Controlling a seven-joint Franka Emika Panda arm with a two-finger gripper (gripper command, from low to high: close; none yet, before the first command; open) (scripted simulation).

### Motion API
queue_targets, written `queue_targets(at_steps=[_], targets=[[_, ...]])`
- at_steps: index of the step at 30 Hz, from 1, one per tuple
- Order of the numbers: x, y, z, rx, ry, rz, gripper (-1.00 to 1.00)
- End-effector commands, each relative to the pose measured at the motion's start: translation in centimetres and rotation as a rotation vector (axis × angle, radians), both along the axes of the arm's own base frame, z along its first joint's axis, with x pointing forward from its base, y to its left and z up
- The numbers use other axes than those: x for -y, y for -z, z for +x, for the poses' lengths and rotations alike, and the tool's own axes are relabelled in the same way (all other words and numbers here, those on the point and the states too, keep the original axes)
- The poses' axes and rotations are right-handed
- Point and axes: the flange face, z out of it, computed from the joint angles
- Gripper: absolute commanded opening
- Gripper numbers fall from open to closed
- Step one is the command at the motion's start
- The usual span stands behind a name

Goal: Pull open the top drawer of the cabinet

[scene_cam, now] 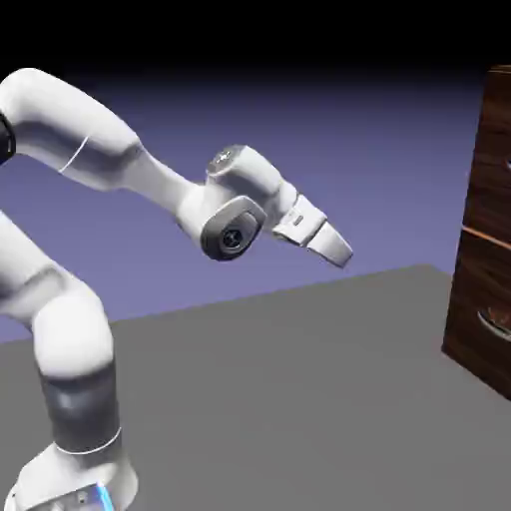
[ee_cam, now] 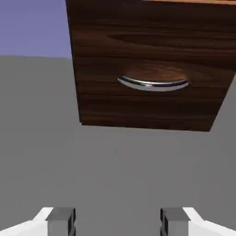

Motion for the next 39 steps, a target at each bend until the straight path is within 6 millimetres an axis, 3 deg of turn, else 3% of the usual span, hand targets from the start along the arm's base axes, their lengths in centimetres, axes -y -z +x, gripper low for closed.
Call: queue_targets(at_steps=[1, 9, 18, 29, 39], targets=[[0.4, -0.5, 0.6, 0.007, 0.016, 0.023, 0.00], [3.4, -3.8, 5.3, 0.064, 0.137, 0.214, 0.00], [6.5, -6.2, 10.0, 0.136, 0.258, 0.432, 0.00], [8.9, -7.4, 15.3, 0.239, 0.383, 0.702, 0.00], [9.8, -7.3, 20.0, 0.343, 0.476, 0.947, 0.00]])
